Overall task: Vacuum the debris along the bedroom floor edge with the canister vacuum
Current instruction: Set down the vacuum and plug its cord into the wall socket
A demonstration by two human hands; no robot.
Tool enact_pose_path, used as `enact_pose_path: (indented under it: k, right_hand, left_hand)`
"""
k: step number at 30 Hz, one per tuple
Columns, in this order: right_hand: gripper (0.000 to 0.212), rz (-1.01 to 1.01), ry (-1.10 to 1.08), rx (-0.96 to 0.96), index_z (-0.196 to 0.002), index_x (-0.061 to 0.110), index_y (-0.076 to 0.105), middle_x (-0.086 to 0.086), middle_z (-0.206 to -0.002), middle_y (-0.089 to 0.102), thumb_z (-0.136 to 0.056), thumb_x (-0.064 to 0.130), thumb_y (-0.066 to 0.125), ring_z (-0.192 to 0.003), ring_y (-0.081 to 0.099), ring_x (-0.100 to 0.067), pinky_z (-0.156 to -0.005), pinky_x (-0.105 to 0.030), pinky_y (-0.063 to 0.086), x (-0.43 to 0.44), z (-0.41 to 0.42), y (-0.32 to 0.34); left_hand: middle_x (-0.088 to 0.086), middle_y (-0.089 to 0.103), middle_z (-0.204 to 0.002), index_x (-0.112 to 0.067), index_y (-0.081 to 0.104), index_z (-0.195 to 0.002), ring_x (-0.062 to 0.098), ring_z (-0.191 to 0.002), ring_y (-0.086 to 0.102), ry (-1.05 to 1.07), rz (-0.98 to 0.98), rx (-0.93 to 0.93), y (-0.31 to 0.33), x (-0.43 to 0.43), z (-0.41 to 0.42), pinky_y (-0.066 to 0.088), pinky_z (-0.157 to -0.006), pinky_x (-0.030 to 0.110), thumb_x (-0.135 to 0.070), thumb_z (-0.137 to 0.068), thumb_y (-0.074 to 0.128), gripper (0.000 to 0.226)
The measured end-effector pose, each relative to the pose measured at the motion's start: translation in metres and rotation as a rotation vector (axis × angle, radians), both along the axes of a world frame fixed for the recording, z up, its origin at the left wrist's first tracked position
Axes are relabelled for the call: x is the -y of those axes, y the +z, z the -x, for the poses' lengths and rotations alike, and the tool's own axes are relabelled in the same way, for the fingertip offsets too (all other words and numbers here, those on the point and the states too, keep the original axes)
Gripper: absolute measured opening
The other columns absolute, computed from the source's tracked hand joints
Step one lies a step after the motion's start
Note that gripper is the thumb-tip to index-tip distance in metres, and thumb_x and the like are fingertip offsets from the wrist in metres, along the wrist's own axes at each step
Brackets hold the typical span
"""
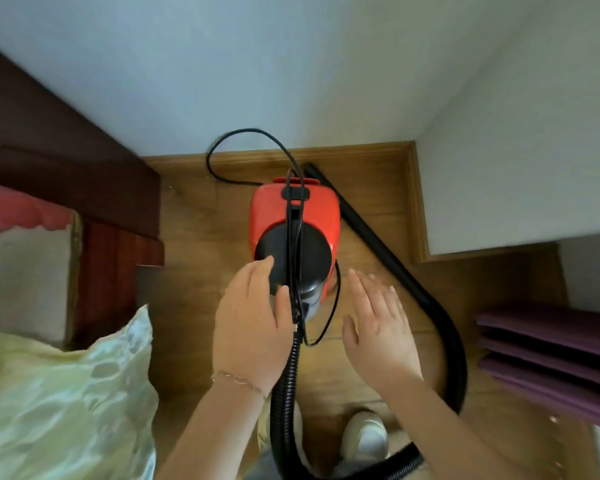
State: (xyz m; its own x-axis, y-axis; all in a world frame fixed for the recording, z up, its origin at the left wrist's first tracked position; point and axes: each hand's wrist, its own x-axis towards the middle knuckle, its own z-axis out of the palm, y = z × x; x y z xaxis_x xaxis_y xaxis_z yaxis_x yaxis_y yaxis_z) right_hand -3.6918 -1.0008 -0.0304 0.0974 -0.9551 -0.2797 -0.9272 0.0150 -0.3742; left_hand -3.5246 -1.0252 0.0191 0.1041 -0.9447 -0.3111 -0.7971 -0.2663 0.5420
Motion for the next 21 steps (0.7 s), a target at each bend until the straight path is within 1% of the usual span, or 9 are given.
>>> enact_pose_path:
  k: [4,7,9,11,13,16,18,20,21]
  right_hand:
    - [0.061,0.065,0.067,-0.023,-0.136,0.004,0.046,-0.011,-0.134,0.055,-0.078,0.008,0.065,-0.127,0.049,-0.027,-0.11,-0.047,0.029,-0.009,-0.008,0.075]
    - [0.052,0.11,0.063,-0.031,-0.134,0.002,0.049,-0.012,-0.132,0.057,-0.083,0.014,0.047,-0.125,0.052,-0.027,-0.109,-0.048,0.03,-0.018,-0.005,0.122]
    - [0.053,0.11,0.052,-0.034,-0.132,0.002,0.05,-0.011,-0.131,0.058,-0.082,0.015,0.044,-0.124,0.052,-0.026,-0.109,-0.047,0.03,-0.025,-0.002,0.145]
    - [0.054,0.109,0.049,-0.042,-0.132,0.003,0.051,-0.01,-0.131,0.058,-0.082,0.018,0.04,-0.124,0.052,-0.026,-0.108,-0.045,0.03,-0.034,0.001,0.163]
    - [0.055,0.095,0.049,-0.045,-0.131,0.003,0.052,-0.01,-0.13,0.059,-0.083,0.022,0.034,-0.122,0.054,-0.026,-0.107,-0.044,0.031,-0.041,0.005,0.173]
    - [0.054,0.095,0.074,-0.051,-0.13,0.002,0.053,-0.011,-0.128,0.06,-0.084,0.023,0.033,-0.121,0.055,-0.026,-0.105,-0.046,0.032,-0.048,0.008,0.174]
    - [0.05,0.107,0.088,-0.05,-0.128,0.002,0.055,-0.011,-0.125,0.061,-0.085,0.021,0.038,-0.119,0.056,-0.027,-0.104,-0.047,0.034,-0.051,0.01,0.169]
    - [0.046,0.126,0.09,-0.043,-0.127,0.001,0.056,-0.012,-0.122,0.063,-0.082,0.011,0.055,-0.117,0.058,-0.028,-0.103,-0.048,0.035,-0.051,0.011,0.163]
    - [0.049,0.124,0.091,-0.042,-0.126,0.001,0.056,-0.013,-0.122,0.063,-0.078,0.006,0.064,-0.116,0.058,-0.029,-0.102,-0.049,0.036,-0.05,0.012,0.16]
  left_hand:
    - [0.008,0.057,-0.128,-0.008,0.052,-0.127,0.024,-0.12,0.052,-0.049,0.046,0.13,0.064,-0.026,-0.016,0.037,-0.1,0.034,-0.024,-0.092,0.043,0.04]
    - [0.01,0.058,-0.126,-0.006,0.054,-0.125,0.025,-0.12,0.052,-0.055,0.02,0.17,0.104,-0.046,-0.026,0.037,-0.101,0.035,-0.025,-0.091,0.043,0.04]
    - [0.01,0.056,-0.129,-0.006,0.053,-0.127,0.025,-0.123,0.049,-0.058,-0.022,0.175,0.124,-0.059,-0.032,0.035,-0.104,0.034,-0.023,-0.093,0.046,0.039]
    - [0.009,0.055,-0.13,-0.006,0.053,-0.127,0.024,-0.123,0.049,-0.052,-0.057,0.174,0.139,-0.072,-0.036,0.036,-0.104,0.035,-0.022,-0.091,0.05,0.039]
    - [0.01,0.058,-0.125,-0.005,0.056,-0.123,0.027,-0.118,0.054,-0.056,-0.071,0.181,0.146,-0.082,-0.037,0.041,-0.1,0.038,-0.019,-0.088,0.056,0.038]
    - [0.012,0.063,-0.118,-0.002,0.06,-0.118,0.03,-0.11,0.06,-0.062,-0.054,0.173,0.141,-0.091,-0.034,0.047,-0.094,0.041,-0.014,-0.084,0.062,0.036]
    - [0.011,0.064,-0.116,-0.003,0.06,-0.117,0.028,-0.108,0.061,-0.07,-0.01,0.156,0.135,-0.092,-0.03,0.048,-0.091,0.041,-0.014,-0.086,0.059,0.033]
    - [0.01,0.065,-0.112,-0.004,0.061,-0.115,0.027,-0.103,0.064,-0.096,0.042,0.144,0.13,-0.089,-0.024,0.05,-0.088,0.04,-0.014,-0.084,0.058,0.033]
    - [0.009,0.066,-0.11,-0.005,0.061,-0.115,0.026,-0.1,0.065,-0.112,0.061,0.143,0.127,-0.087,-0.021,0.051,-0.086,0.039,-0.014,-0.083,0.06,0.032]
